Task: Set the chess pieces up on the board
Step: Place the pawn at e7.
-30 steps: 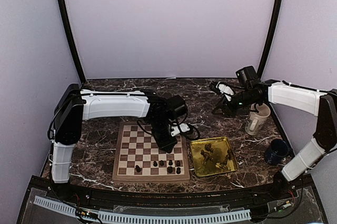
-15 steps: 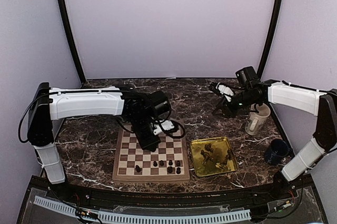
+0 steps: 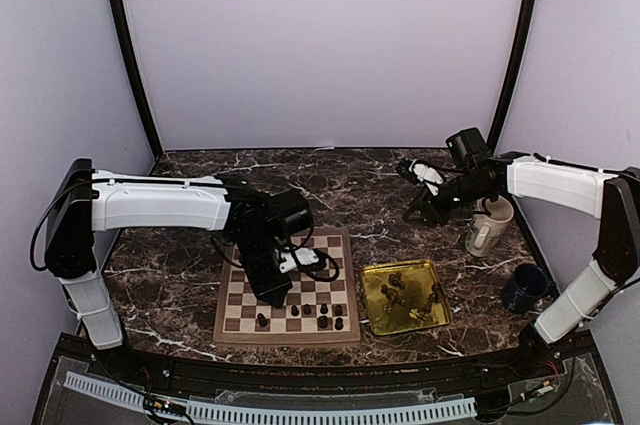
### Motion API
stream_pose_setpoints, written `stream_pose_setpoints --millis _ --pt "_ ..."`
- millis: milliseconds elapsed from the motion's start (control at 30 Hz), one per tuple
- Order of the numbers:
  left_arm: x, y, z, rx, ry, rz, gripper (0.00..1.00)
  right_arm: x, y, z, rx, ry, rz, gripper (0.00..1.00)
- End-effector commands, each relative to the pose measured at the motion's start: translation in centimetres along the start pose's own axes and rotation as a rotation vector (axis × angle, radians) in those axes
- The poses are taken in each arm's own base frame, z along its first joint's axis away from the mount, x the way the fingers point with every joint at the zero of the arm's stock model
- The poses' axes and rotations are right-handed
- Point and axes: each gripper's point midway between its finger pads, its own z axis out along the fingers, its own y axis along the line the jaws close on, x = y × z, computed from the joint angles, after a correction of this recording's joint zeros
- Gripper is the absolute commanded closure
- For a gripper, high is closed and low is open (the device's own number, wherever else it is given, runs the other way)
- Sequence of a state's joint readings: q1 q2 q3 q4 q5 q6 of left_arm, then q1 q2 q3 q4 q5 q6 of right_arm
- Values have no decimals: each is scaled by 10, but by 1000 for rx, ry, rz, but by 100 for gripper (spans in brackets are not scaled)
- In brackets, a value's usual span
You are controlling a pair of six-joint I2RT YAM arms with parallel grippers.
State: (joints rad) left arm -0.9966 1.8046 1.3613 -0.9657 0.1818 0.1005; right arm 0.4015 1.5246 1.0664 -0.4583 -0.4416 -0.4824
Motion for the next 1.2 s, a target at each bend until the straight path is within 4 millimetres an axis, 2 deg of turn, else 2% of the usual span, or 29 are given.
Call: stream_pose_setpoints --millis 0,667,1033,1167 --pt "1 -4 1 31 0 0 88 -5 2 1 -10 -9 -19 56" --pt "6 4 20 7 57 -6 86 -1 6 6 -24 9 -31 55" --pt "7 4 21 6 60 -8 80 -2 9 6 -29 13 -39 54" --pt "6 6 20 -5 54 -10 73 -4 12 4 -32 7 -48 53"
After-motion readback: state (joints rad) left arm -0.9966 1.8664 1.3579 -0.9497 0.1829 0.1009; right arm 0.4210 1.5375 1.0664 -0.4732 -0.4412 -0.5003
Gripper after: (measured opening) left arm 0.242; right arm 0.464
